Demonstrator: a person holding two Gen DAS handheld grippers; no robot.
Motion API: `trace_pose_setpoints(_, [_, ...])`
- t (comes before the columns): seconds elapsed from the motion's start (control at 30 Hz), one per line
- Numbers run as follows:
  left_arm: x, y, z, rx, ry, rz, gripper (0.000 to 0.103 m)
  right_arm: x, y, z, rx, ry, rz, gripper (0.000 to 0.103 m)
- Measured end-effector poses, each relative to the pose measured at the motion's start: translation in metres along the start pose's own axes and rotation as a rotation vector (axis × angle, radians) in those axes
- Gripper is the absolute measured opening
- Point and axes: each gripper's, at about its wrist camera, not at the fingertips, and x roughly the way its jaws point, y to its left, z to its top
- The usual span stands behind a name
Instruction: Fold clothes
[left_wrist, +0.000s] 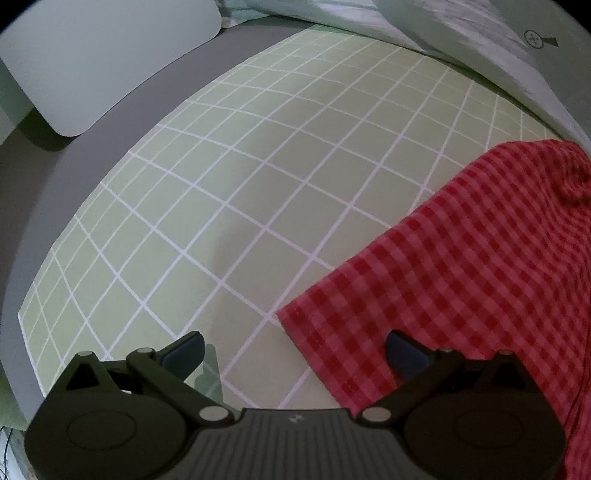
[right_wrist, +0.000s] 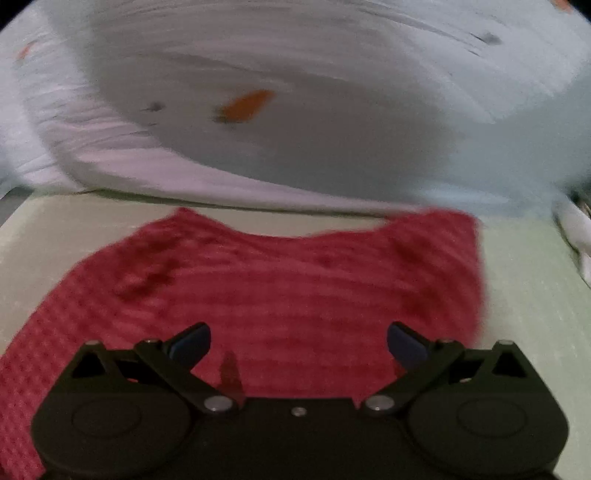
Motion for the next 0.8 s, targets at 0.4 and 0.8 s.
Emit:
trace_pose_setpoints(0.4, [0.004,0.003,0.001,0.026,-0.003,-0.04,0.103,0.023,0.034,0.008,-0.128,0.026,0.077,0.003])
trace_pose_setpoints(0.8, [0.005,0.007,0.0,-0.016,0.011,-0.068,0.103,-0.089,-0.115,-0.042,0.165,0.023,-0.14,0.001])
